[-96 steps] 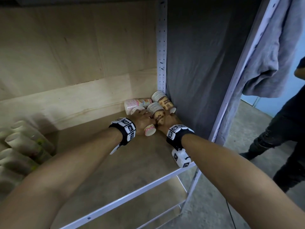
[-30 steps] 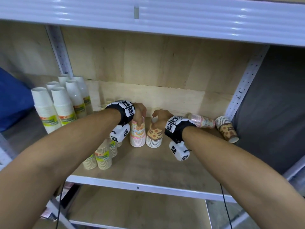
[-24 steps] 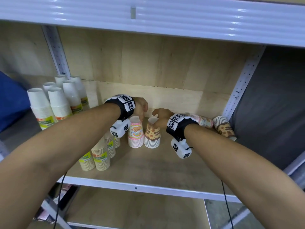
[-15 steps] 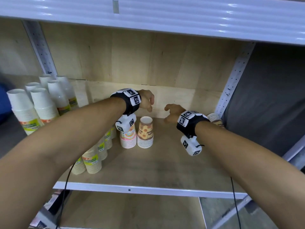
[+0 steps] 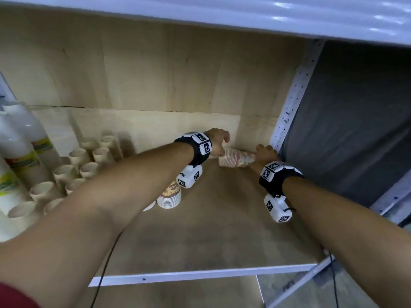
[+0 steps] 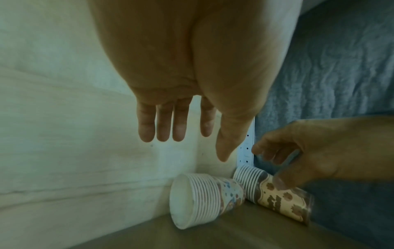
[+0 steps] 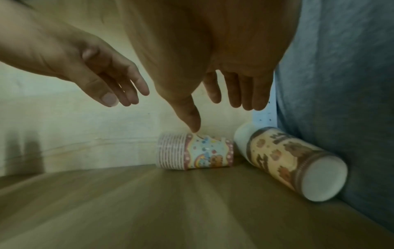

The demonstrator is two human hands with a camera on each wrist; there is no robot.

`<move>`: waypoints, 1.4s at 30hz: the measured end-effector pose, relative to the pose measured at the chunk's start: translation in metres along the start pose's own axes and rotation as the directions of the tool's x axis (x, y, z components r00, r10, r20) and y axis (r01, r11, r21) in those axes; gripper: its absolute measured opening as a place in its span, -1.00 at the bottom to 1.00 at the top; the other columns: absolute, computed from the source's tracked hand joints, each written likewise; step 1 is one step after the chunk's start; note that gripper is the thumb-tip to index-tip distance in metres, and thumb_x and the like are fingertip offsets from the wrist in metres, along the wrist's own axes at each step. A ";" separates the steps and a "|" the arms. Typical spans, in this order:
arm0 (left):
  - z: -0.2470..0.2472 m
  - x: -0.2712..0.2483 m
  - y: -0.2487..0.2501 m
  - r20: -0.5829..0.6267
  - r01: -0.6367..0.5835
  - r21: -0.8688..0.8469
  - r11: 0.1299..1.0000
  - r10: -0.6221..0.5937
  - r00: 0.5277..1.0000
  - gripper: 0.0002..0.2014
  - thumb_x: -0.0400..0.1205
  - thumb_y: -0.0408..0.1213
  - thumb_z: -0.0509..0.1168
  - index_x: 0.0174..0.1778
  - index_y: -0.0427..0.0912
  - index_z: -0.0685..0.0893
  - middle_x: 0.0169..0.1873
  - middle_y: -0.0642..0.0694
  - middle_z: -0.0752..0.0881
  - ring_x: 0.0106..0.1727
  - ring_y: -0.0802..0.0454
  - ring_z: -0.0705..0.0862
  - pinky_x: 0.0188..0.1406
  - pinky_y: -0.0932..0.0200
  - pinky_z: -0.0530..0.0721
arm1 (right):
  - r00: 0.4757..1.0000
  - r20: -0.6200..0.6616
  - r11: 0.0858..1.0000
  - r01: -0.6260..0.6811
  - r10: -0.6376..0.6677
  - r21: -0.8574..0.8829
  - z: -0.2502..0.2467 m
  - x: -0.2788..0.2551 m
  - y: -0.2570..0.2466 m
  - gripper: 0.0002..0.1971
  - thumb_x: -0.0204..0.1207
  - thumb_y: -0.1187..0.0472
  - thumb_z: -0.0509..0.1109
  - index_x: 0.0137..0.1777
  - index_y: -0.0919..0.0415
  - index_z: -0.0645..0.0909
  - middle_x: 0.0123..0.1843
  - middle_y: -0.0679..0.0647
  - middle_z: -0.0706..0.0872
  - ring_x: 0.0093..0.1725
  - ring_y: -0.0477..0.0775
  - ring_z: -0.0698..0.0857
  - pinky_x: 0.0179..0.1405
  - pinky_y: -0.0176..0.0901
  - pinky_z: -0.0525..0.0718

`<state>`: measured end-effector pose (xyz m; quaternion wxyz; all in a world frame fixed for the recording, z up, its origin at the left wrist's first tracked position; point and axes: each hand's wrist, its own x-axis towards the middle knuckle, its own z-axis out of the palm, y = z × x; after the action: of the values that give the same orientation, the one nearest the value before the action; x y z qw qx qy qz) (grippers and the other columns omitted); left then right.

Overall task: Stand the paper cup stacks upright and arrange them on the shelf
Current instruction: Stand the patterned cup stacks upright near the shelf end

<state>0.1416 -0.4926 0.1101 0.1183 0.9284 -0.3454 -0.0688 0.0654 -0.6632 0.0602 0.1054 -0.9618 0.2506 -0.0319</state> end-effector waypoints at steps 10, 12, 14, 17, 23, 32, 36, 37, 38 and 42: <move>0.044 0.060 0.024 0.013 -0.083 0.015 0.996 0.083 0.996 -0.26 0.46 -0.17 0.55 0.55 -0.09 0.41 0.36 -0.23 0.53 0.35 -0.22 0.56 0.24 -0.01 0.60 | 0.992 -0.054 0.993 -0.113 0.115 0.022 0.028 0.023 0.057 -0.16 0.43 0.10 0.47 0.65 0.24 0.16 0.50 0.32 0.34 0.49 0.35 0.38 0.47 0.11 0.34; 0.050 0.067 0.027 0.014 -0.078 0.027 0.997 0.077 0.997 -0.24 0.45 -0.15 0.56 0.56 -0.08 0.41 0.38 -0.22 0.53 0.36 -0.23 0.55 0.28 -0.03 0.59 | 0.989 -0.084 0.993 -0.117 0.118 0.014 0.035 0.024 0.062 -0.19 0.38 0.13 0.48 0.61 0.26 0.23 0.45 0.32 0.41 0.43 0.34 0.44 0.43 0.08 0.38; 0.056 0.073 0.027 0.021 -0.075 0.050 0.996 0.074 0.997 -0.23 0.45 -0.14 0.56 0.57 -0.09 0.40 0.39 -0.22 0.52 0.37 -0.23 0.55 0.28 -0.02 0.60 | 0.985 -0.100 0.990 -0.141 0.144 0.030 0.042 0.025 0.064 -0.20 0.35 0.13 0.50 0.58 0.23 0.26 0.41 0.29 0.45 0.41 0.32 0.46 0.39 0.09 0.42; 0.065 0.079 0.024 0.018 -0.070 0.102 0.992 0.069 0.997 -0.27 0.44 -0.11 0.53 0.53 -0.10 0.44 0.35 -0.21 0.55 0.33 -0.23 0.57 0.22 -0.03 0.63 | 0.979 -0.098 0.982 -0.173 0.180 0.076 0.048 0.027 0.067 -0.23 0.35 0.12 0.49 0.55 0.19 0.28 0.41 0.27 0.46 0.41 0.33 0.47 0.34 0.16 0.50; 0.072 0.090 0.016 -0.013 -0.062 0.213 0.975 0.067 0.998 -0.39 0.44 -0.02 0.49 0.41 -0.08 0.56 0.25 -0.15 0.65 0.27 -0.19 0.63 0.19 0.03 0.59 | 0.970 -0.049 0.964 -0.232 0.240 0.130 0.058 0.031 0.071 -0.17 0.43 0.02 0.42 0.65 0.08 0.10 0.48 0.24 0.38 0.46 0.35 0.45 0.32 0.30 0.50; 0.072 0.085 0.021 -0.004 0.002 0.245 0.970 -0.001 1.000 -0.35 0.33 -0.03 0.56 0.33 -0.01 0.53 0.02 -0.10 0.73 0.00 -0.16 0.73 -0.17 0.14 0.57 | 0.964 0.003 0.952 -0.264 0.267 0.155 0.070 0.027 0.072 -0.14 0.47 -0.06 0.41 0.66 0.16 0.05 0.49 0.25 0.38 0.42 0.33 0.50 0.27 0.24 0.54; 0.083 0.088 0.019 0.006 0.028 0.245 0.969 -0.030 1.000 -0.27 0.33 -0.01 0.52 0.42 0.08 0.41 0.21 -0.10 0.69 0.12 -0.20 0.72 -0.07 0.08 0.59 | 0.966 -0.006 0.954 -0.256 0.260 0.159 0.066 0.024 0.072 -0.24 0.44 -0.06 0.43 0.56 0.15 0.18 0.45 0.23 0.43 0.42 0.32 0.50 0.25 0.23 0.55; 0.083 0.085 0.019 0.000 0.034 0.241 0.970 -0.035 0.999 -0.24 0.33 -0.01 0.53 0.44 0.10 0.39 0.25 -0.11 0.67 0.17 -0.22 0.70 0.01 0.01 0.63 | 0.968 -0.014 0.957 -0.245 0.250 0.156 0.064 0.023 0.071 -0.27 0.44 -0.05 0.43 0.54 0.15 0.22 0.44 0.23 0.43 0.42 0.31 0.50 0.25 0.23 0.55; 0.079 0.081 0.021 0.006 0.039 0.247 0.968 -0.042 0.999 -0.25 0.36 -0.02 0.53 0.45 0.05 0.40 0.26 -0.12 0.66 0.21 -0.22 0.68 0.08 -0.02 0.64 | 0.970 -0.022 0.960 -0.235 0.241 0.154 0.061 0.021 0.070 -0.29 0.44 -0.04 0.43 0.52 0.16 0.24 0.43 0.23 0.44 0.42 0.31 0.50 0.25 0.22 0.55; 0.064 0.070 0.021 -0.035 0.043 0.260 0.965 -0.035 0.999 -0.26 0.39 -0.01 0.52 0.47 -0.07 0.43 0.27 -0.18 0.62 0.26 -0.22 0.64 0.08 -0.03 0.63 | 0.975 -0.061 0.966 -0.204 0.216 0.156 0.044 0.017 0.061 -0.34 0.45 0.01 0.42 0.50 0.19 0.30 0.43 0.24 0.45 0.44 0.30 0.47 0.26 0.24 0.54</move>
<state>0.1681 -0.5647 0.0513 -0.0012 0.9435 -0.3312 -0.0113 0.0562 -0.7154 0.0038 0.1701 -0.9173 0.3520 -0.0763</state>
